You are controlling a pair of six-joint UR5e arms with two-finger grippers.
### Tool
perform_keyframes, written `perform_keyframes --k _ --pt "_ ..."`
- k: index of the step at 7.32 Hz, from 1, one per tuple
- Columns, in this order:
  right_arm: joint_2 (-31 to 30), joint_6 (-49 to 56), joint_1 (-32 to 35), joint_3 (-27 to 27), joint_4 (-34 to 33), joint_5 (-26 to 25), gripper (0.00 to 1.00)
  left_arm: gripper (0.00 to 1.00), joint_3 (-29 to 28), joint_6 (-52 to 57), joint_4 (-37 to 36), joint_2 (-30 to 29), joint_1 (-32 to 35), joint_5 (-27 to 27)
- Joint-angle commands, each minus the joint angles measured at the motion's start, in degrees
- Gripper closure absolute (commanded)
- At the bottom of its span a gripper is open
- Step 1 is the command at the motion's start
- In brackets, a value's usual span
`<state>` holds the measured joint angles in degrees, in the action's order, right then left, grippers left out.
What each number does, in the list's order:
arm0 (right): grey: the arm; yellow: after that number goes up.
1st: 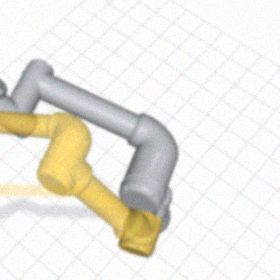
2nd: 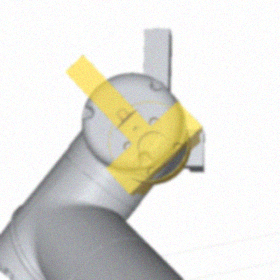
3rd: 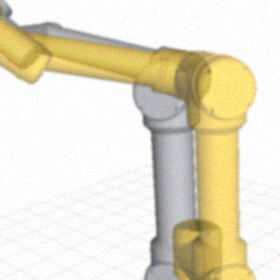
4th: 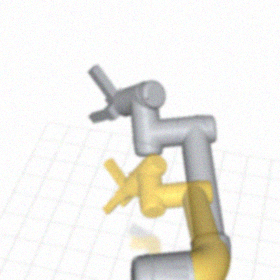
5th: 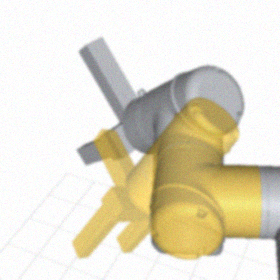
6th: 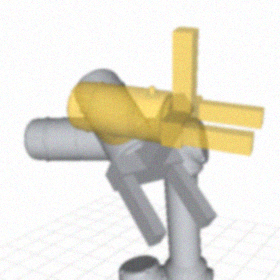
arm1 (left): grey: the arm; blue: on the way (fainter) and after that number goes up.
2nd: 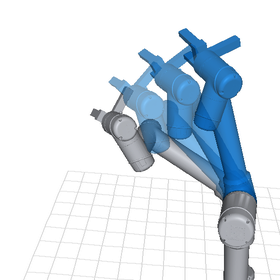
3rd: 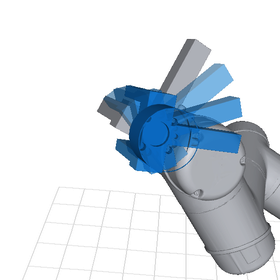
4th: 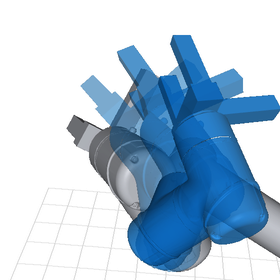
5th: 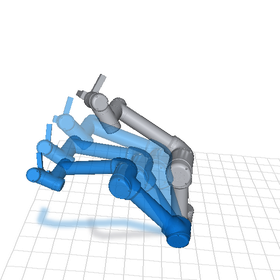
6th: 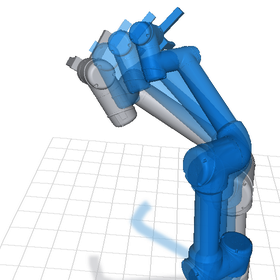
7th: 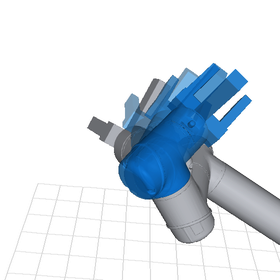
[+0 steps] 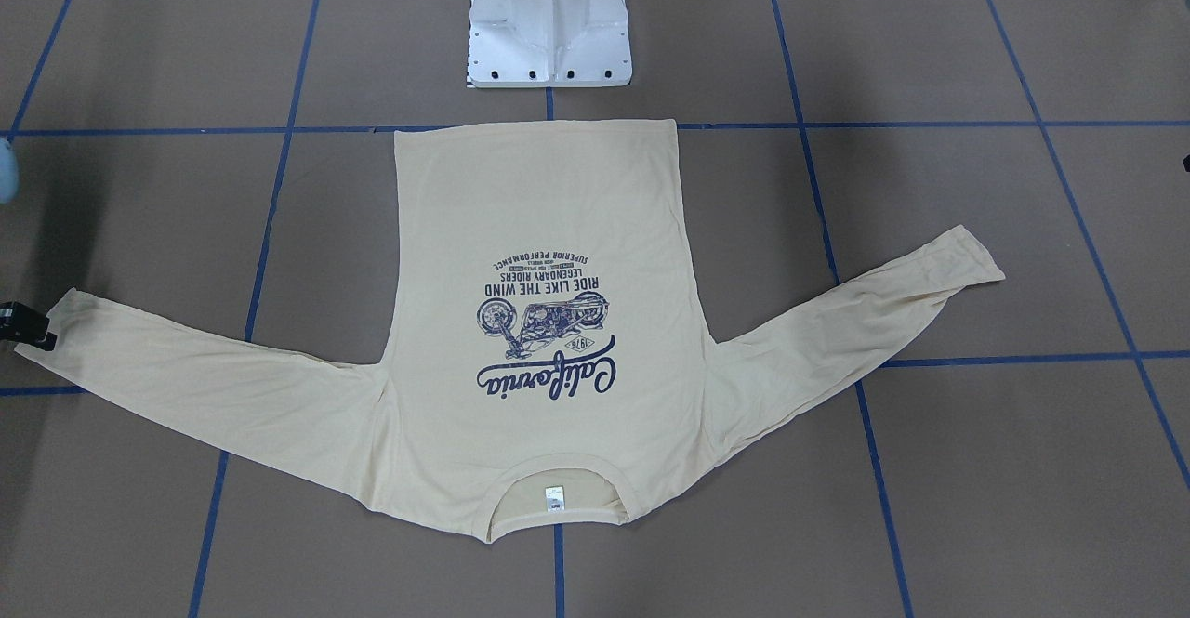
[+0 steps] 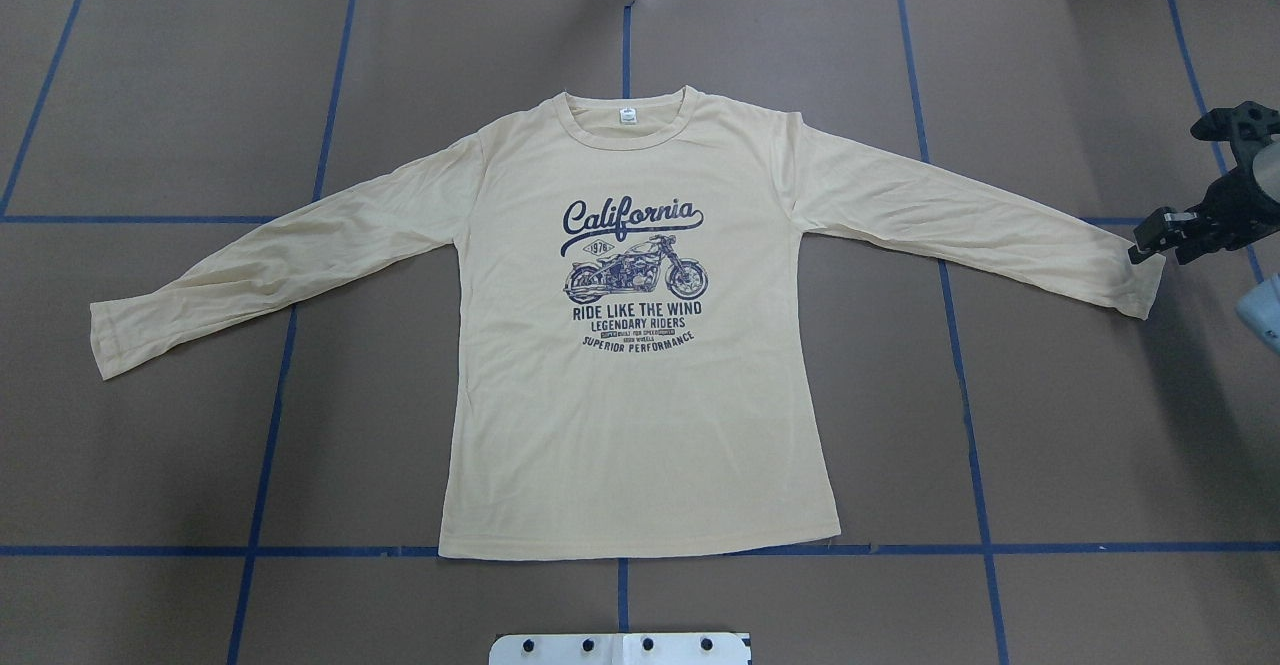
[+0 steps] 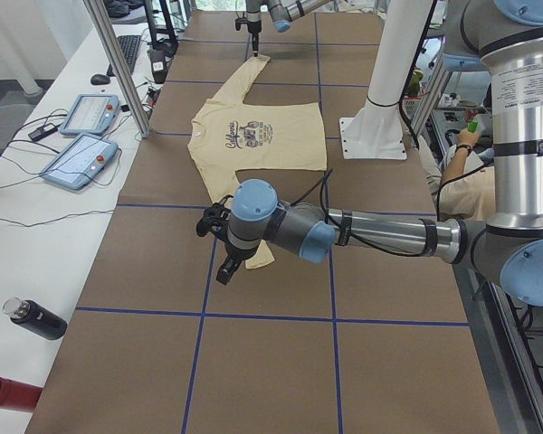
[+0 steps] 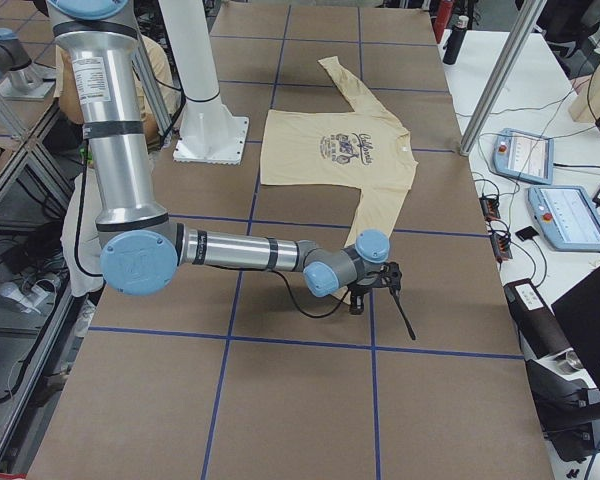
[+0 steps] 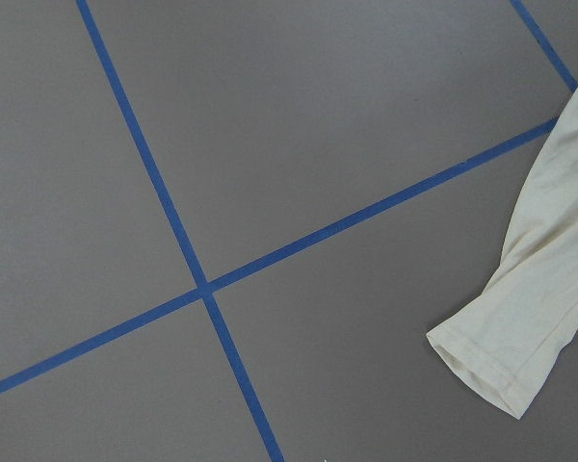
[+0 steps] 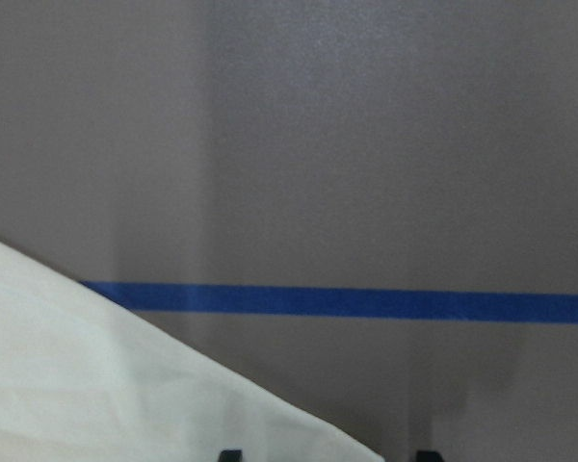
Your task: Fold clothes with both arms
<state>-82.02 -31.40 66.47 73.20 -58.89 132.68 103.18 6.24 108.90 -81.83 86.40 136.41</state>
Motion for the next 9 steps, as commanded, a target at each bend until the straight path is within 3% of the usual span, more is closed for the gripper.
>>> perform_keyframes --k 1,2,3,6,7,8,9 --pt "-0.1 -0.1 -0.1 0.0 0.0 0.1 0.71 0.00 0.0 0.0 0.0 0.0 0.0 0.0" --pt "0.0 -0.1 -0.1 0.0 0.0 0.0 0.95 0.00 0.0 0.0 0.0 0.1 0.0 0.0" --pt "0.0 0.2 -0.1 0.1 0.0 0.2 1.00 0.00 0.0 0.0 0.0 0.0 0.0 0.0" --pt "0.0 0.7 0.1 0.5 0.0 2.5 1.00 0.00 0.0 -0.1 0.0 0.1 0.0 0.0" --pt "0.1 0.7 0.2 0.5 -0.1 2.9 0.70 0.00 0.0 -0.1 0.0 0.0 0.0 0.0" --pt "0.0 0.7 0.2 0.4 0.0 2.9 0.54 0.00 0.0 -0.1 0.0 0.1 0.0 0.0" --pt "0.0 0.6 0.2 0.4 0.0 2.8 0.45 0.00 0.0 -0.1 0.0 0.1 0.0 0.0"
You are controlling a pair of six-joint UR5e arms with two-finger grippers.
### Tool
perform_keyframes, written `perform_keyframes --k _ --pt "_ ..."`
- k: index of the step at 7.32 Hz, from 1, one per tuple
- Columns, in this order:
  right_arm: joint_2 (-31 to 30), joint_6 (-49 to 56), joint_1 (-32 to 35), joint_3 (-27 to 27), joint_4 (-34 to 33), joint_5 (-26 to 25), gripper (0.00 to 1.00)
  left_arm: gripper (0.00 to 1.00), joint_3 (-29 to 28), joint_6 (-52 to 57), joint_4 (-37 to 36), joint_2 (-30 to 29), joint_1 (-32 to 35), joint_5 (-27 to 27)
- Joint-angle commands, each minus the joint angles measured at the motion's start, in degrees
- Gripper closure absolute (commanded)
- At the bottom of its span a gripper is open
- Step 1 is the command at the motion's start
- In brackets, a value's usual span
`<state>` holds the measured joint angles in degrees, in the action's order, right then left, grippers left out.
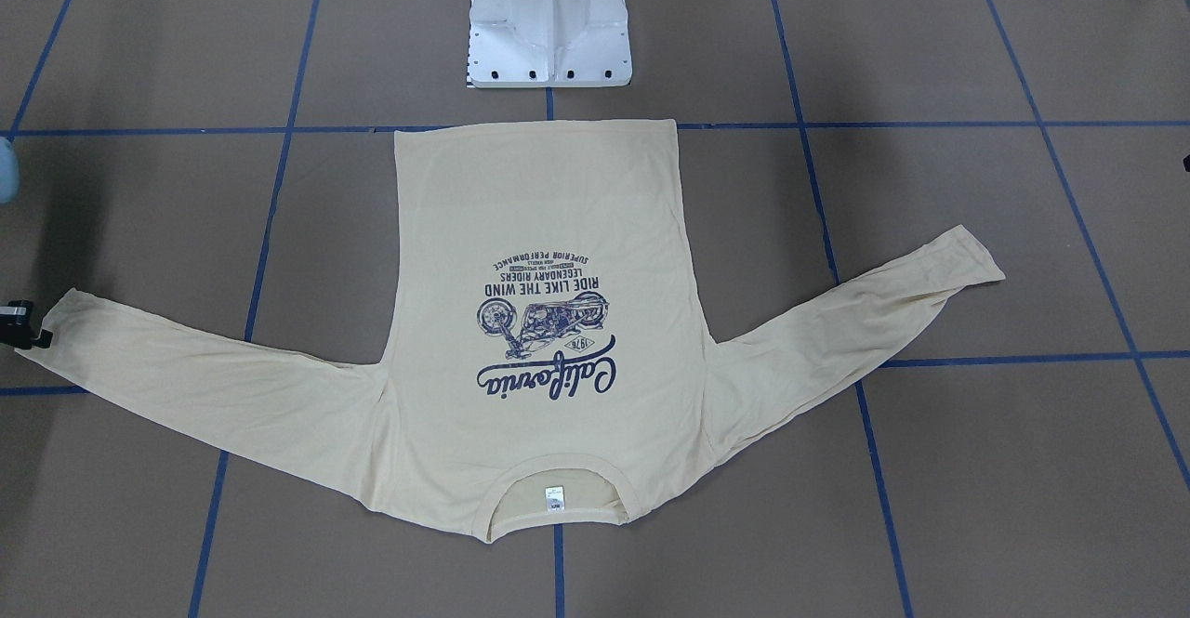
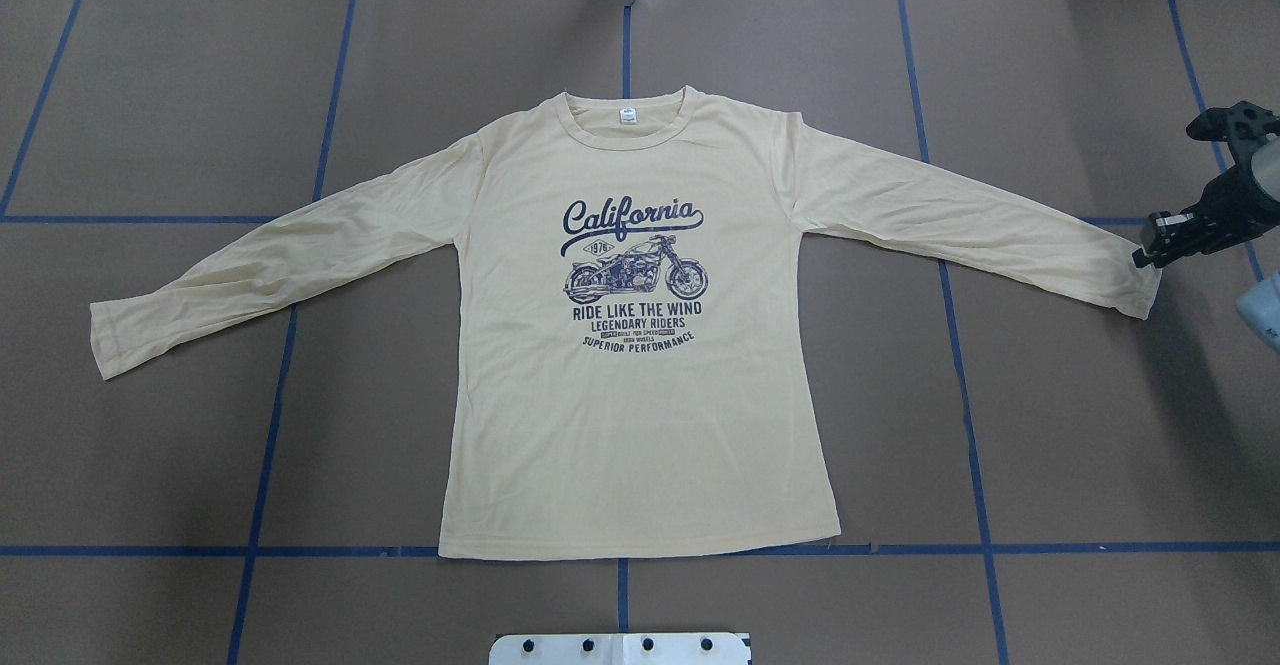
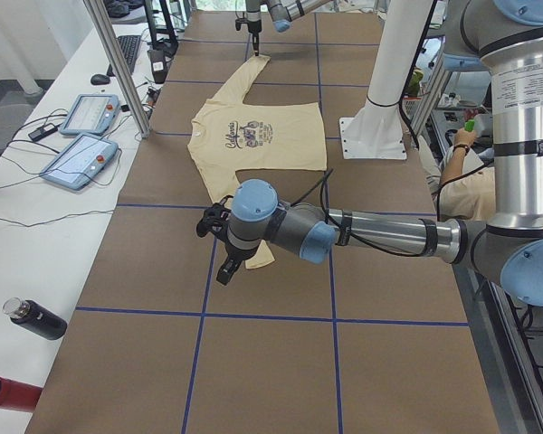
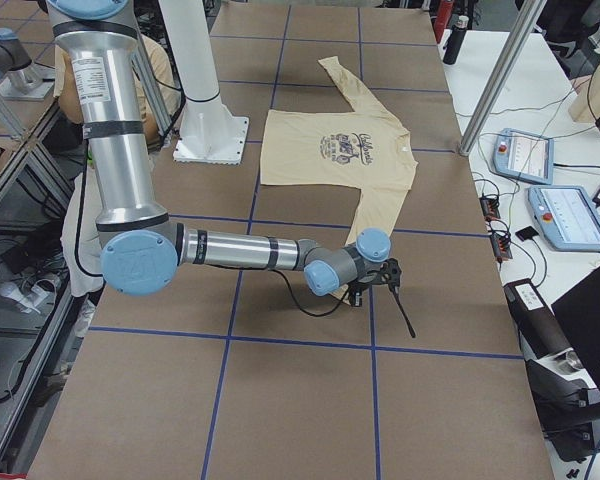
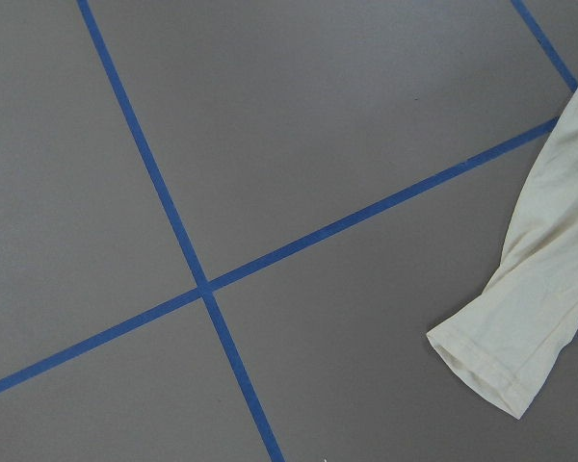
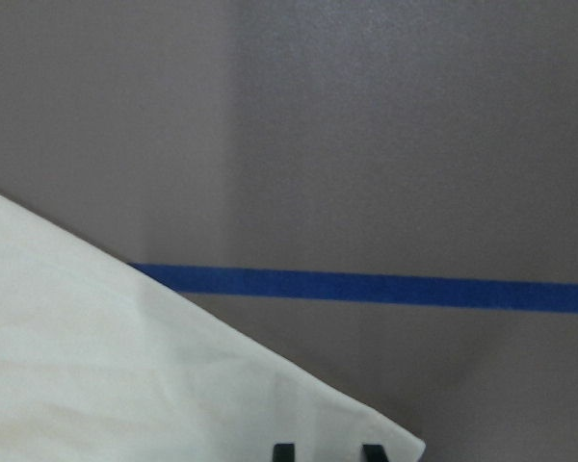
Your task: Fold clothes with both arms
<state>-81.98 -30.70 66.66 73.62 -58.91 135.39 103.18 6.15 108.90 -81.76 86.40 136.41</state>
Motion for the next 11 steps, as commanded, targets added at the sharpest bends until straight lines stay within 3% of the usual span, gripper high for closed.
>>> perform_keyframes --k 1,11 --pt "0.1 0.0 0.0 -0.1 0.0 -0.2 0.45 0.00 0.0 0.0 0.0 -0.1 0.0 0.0" --pt "0.1 0.1 0.7 -1.0 -0.1 -1.4 0.47 0.00 0.2 0.0 0.0 0.1 0.0 0.1"
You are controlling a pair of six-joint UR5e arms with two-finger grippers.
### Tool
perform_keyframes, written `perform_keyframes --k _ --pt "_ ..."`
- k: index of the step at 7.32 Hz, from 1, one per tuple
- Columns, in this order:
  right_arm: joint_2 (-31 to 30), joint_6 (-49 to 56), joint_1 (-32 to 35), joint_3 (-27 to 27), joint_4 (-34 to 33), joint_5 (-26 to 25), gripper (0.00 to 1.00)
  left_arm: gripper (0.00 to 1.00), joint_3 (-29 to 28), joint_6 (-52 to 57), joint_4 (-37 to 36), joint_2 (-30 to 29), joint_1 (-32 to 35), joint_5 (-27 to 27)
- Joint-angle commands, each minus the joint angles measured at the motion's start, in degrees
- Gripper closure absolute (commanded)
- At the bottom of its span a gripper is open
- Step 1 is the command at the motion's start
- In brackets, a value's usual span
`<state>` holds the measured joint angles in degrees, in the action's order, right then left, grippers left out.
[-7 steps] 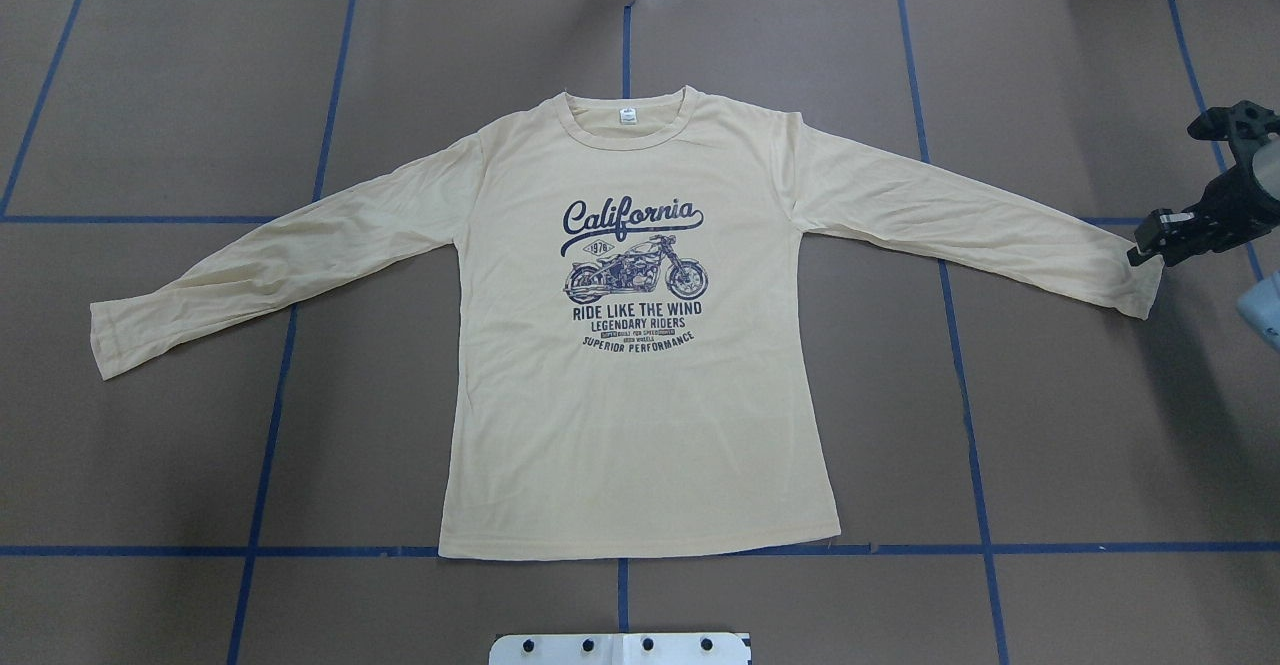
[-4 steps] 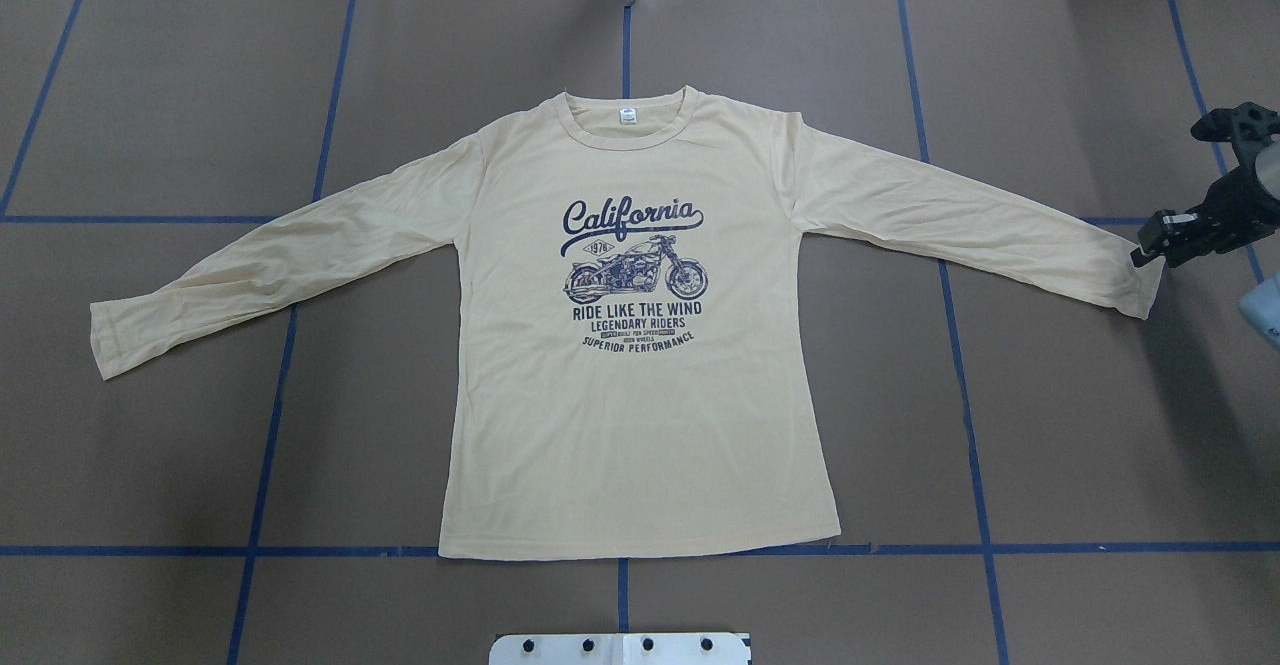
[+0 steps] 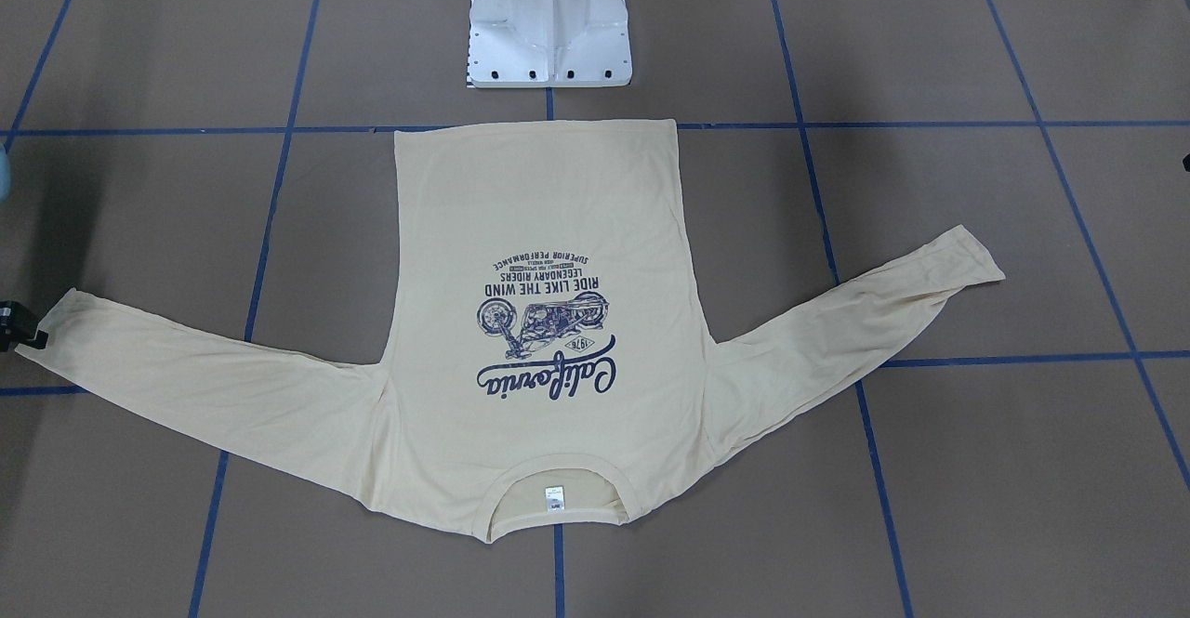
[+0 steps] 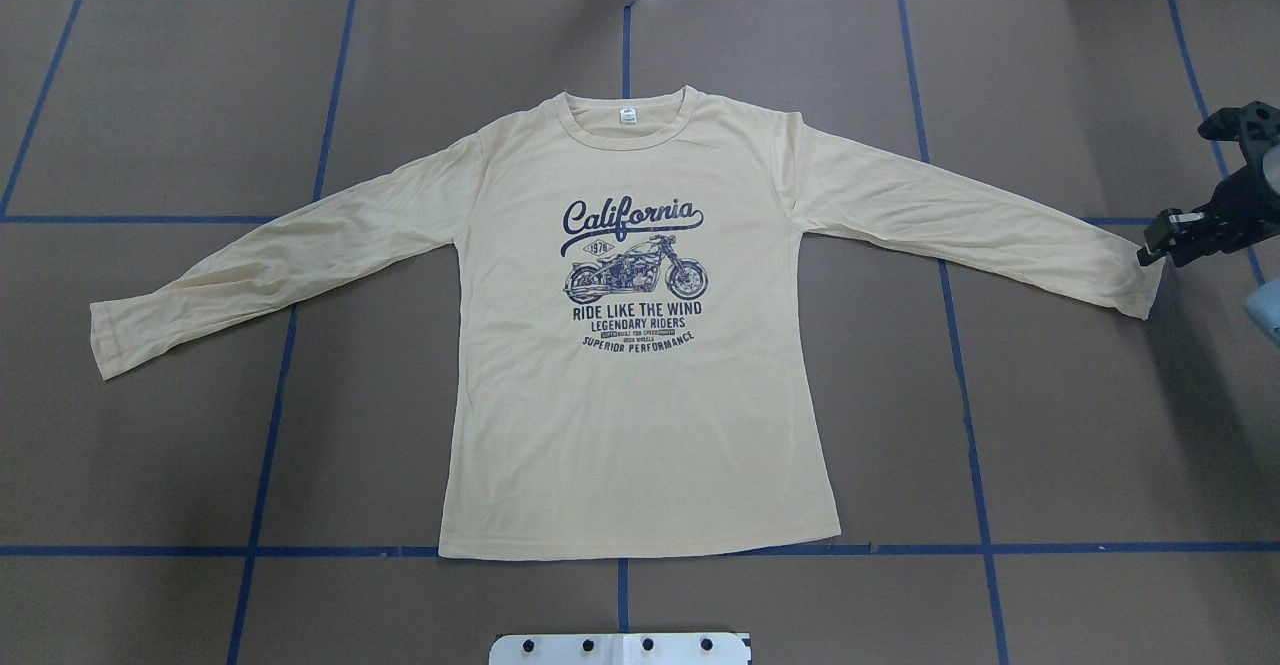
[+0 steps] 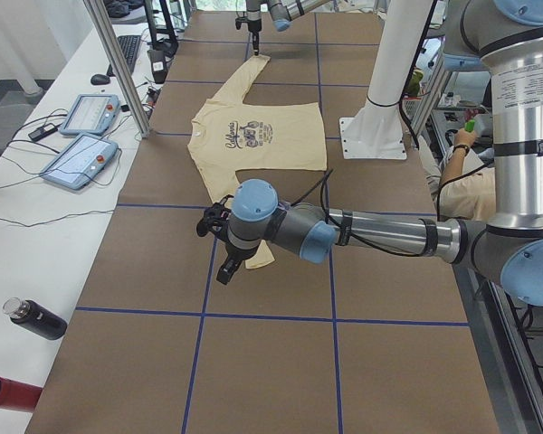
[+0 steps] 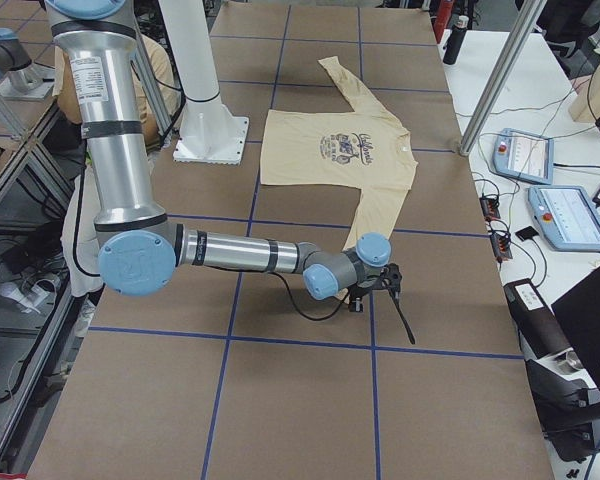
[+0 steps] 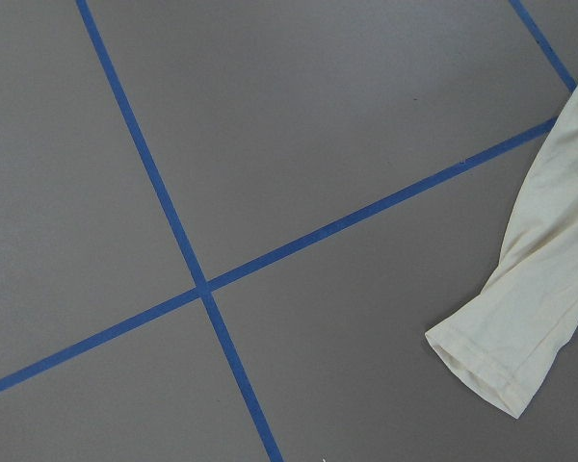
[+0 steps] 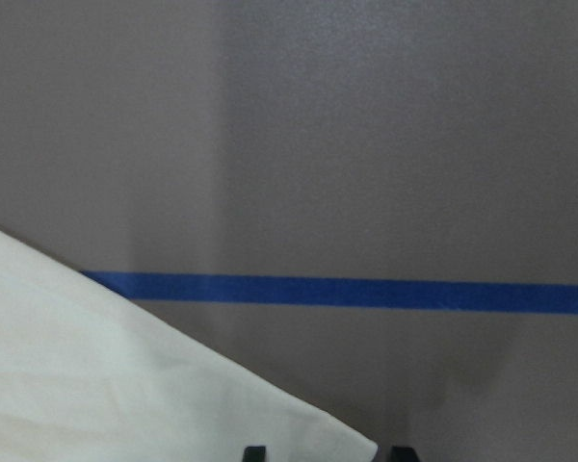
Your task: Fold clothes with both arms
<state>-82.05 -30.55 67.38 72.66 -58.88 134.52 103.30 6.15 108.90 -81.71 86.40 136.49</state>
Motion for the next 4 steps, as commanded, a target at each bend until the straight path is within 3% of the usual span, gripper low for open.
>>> perform_keyframes --k 1,4 --pt "0.2 0.0 -0.1 -0.2 -0.2 -0.6 0.48 0.00 0.1 0.1 0.0 0.1 0.0 -0.1" --pt "0.3 -0.5 -0.3 -0.6 -0.3 -0.6 0.56 0.00 0.1 0.1 0.1 0.1 0.0 -0.1"
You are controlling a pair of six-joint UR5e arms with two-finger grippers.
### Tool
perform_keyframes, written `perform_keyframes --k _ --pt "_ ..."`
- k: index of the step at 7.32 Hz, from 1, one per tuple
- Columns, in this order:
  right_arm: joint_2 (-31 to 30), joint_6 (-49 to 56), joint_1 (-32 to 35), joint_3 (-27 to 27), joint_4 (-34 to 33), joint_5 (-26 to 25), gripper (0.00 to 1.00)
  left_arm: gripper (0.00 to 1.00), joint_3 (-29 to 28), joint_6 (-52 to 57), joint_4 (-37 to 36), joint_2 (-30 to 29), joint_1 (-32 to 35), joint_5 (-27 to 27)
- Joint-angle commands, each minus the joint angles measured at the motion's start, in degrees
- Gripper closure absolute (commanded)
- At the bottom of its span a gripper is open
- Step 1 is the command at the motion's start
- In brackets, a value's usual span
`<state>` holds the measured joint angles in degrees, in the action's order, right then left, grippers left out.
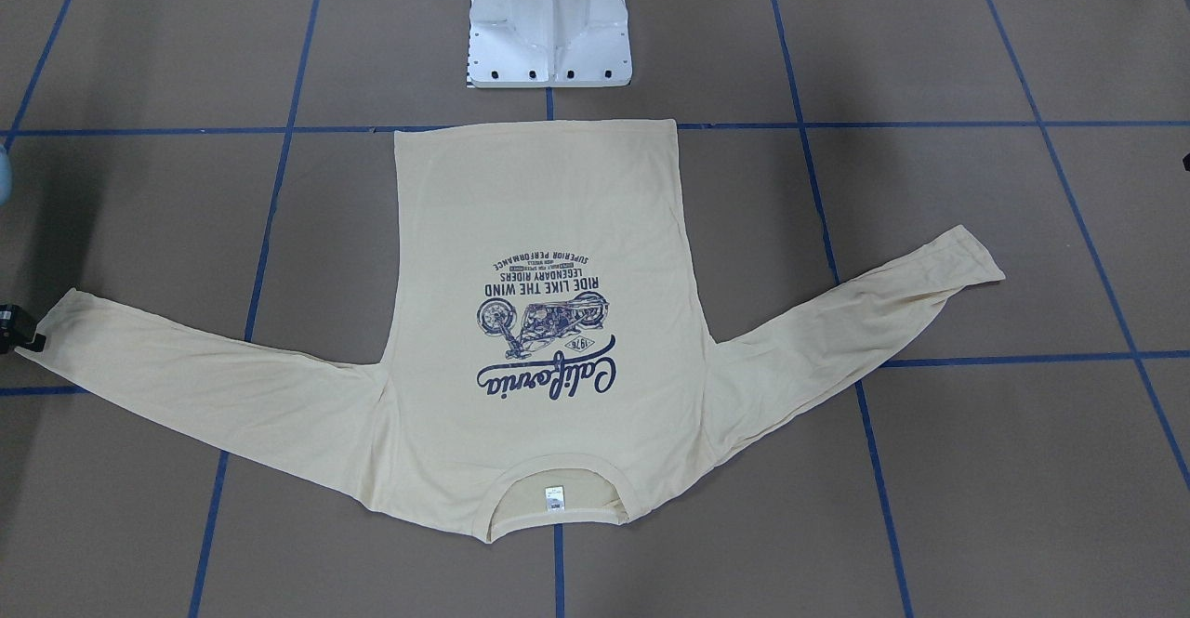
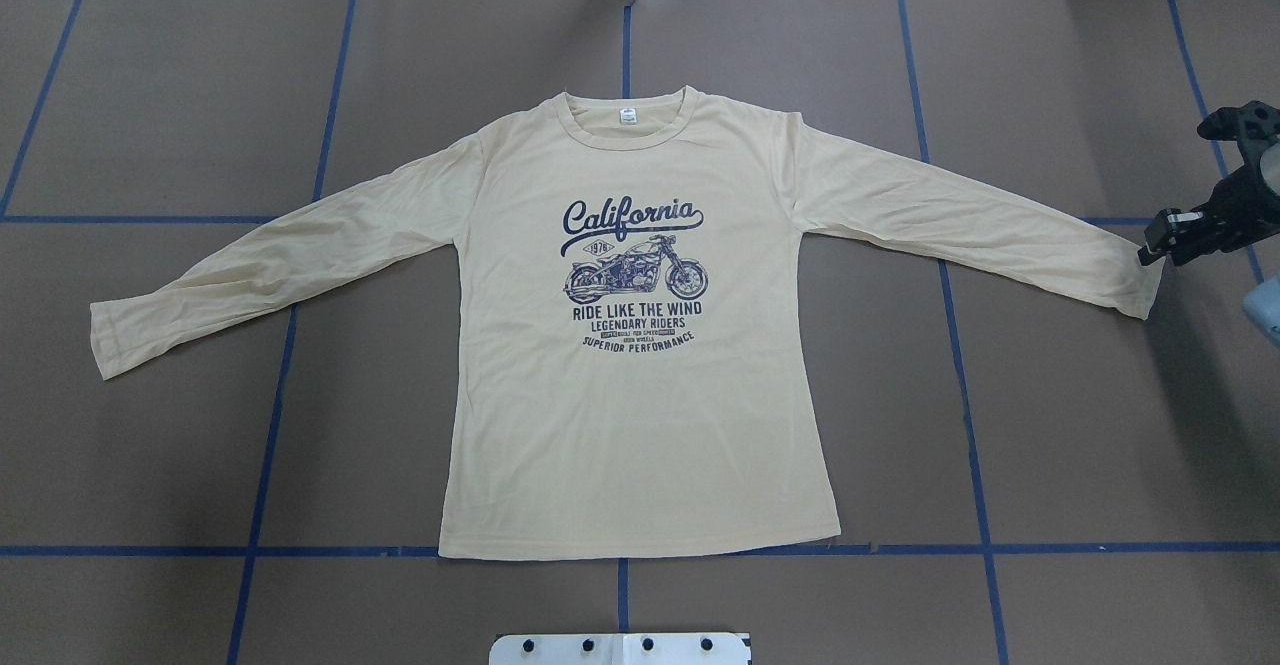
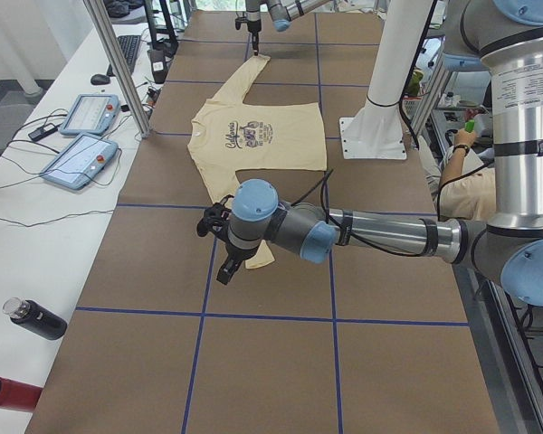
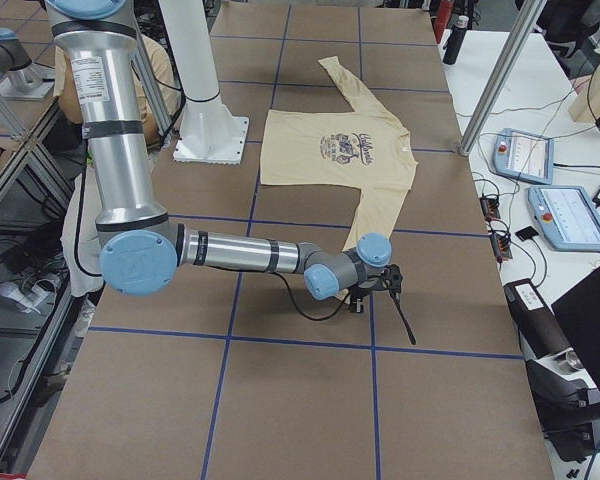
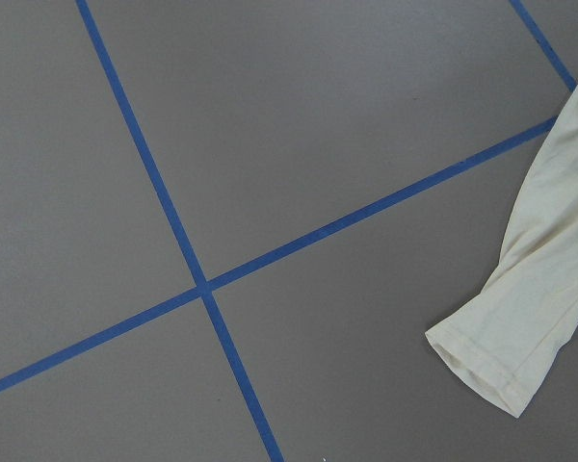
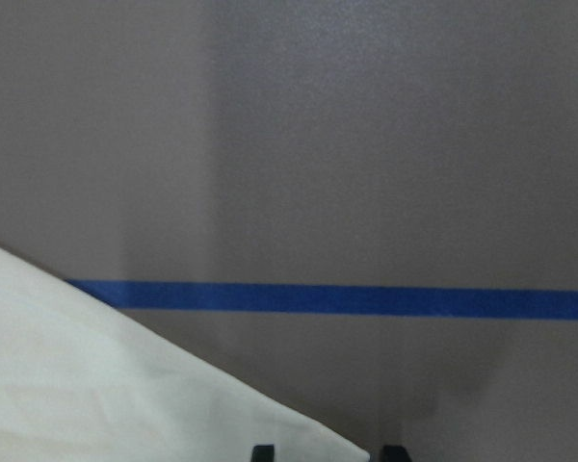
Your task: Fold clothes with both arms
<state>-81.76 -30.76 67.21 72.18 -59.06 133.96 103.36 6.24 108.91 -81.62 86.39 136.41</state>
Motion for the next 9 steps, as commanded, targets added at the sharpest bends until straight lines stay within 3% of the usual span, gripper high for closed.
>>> perform_keyframes --k 1,3,5,9 --pt "0.1 -0.2 -0.2 -0.3 -0.1 0.0 0.57 0.00 0.0 0.0 0.0 0.1 0.0 0.0" --pt "0.6 0.0 -0.2 -1.1 0.0 0.0 0.57 0.00 0.0 0.0 0.1 0.1 0.0 0.0" --pt "1.3 -0.3 -0.1 -1.2 -0.2 0.1 1.00 0.00 0.0 0.0 0.1 0.1 0.0 0.0" --pt "1.3 0.1 2.6 0.5 -0.2 2.4 1.00 0.00 0.4 -0.2 0.0 0.1 0.0 0.1"
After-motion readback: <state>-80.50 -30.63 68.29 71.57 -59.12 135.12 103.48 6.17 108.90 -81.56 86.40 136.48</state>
